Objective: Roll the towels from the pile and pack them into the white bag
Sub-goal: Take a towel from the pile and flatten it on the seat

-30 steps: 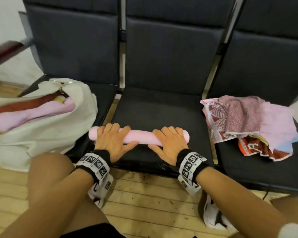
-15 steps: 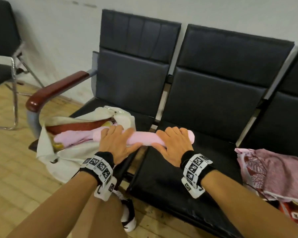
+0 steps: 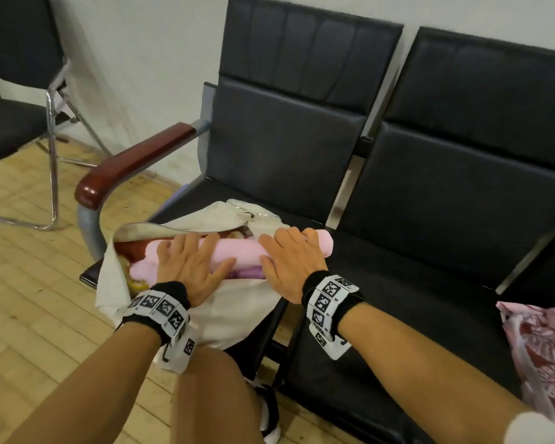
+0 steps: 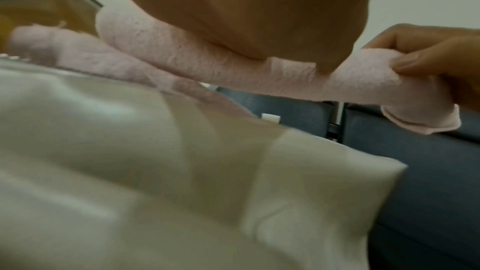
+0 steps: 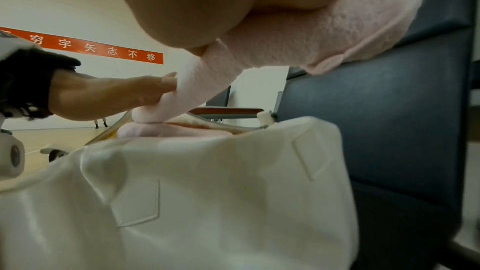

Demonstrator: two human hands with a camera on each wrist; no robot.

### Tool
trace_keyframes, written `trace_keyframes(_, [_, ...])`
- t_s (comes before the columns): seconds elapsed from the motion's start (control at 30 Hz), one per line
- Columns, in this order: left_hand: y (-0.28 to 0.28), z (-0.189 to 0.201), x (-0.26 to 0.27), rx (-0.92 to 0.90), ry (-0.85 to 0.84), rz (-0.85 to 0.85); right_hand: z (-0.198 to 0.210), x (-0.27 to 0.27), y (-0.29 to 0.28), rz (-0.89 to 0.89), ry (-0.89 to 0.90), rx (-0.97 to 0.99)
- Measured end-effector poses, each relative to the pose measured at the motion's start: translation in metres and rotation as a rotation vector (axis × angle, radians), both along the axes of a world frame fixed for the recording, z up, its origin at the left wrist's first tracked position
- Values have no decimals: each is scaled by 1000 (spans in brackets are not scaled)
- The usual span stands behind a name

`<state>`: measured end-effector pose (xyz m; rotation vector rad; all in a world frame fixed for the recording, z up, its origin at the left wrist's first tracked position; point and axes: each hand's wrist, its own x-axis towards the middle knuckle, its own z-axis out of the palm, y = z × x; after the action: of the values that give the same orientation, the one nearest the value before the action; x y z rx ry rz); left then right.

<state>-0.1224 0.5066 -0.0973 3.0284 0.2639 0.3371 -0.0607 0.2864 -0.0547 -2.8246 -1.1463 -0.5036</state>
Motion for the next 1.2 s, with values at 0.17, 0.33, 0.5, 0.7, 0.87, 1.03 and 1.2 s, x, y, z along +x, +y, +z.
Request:
trace_keyframes(0.17, [34, -20, -1, -4, 82, 140, -34, 16, 54, 31, 5, -9])
trace_keyframes(0.33, [49, -30, -4, -68, 97, 291, -61, 22, 107, 71, 140, -18])
trace_keyframes(0.5, [59, -32, -10, -166, 68, 365, -77, 20, 152, 112, 316, 116])
trace_keyframes(0.7, [61, -30, -17, -77, 49, 379, -82, 37, 170, 224, 405, 128])
trace_keyframes(0.87, [56, -36, -12, -48, 88, 334, -67, 61, 175, 234, 228, -129])
trace_keyframes(1.03, [50, -46, -1, -60, 227, 257, -54, 79, 152, 66, 153, -267])
trace_keyframes(1.2, [53, -48, 3, -138, 180, 272, -50, 71, 147, -1, 380, -146])
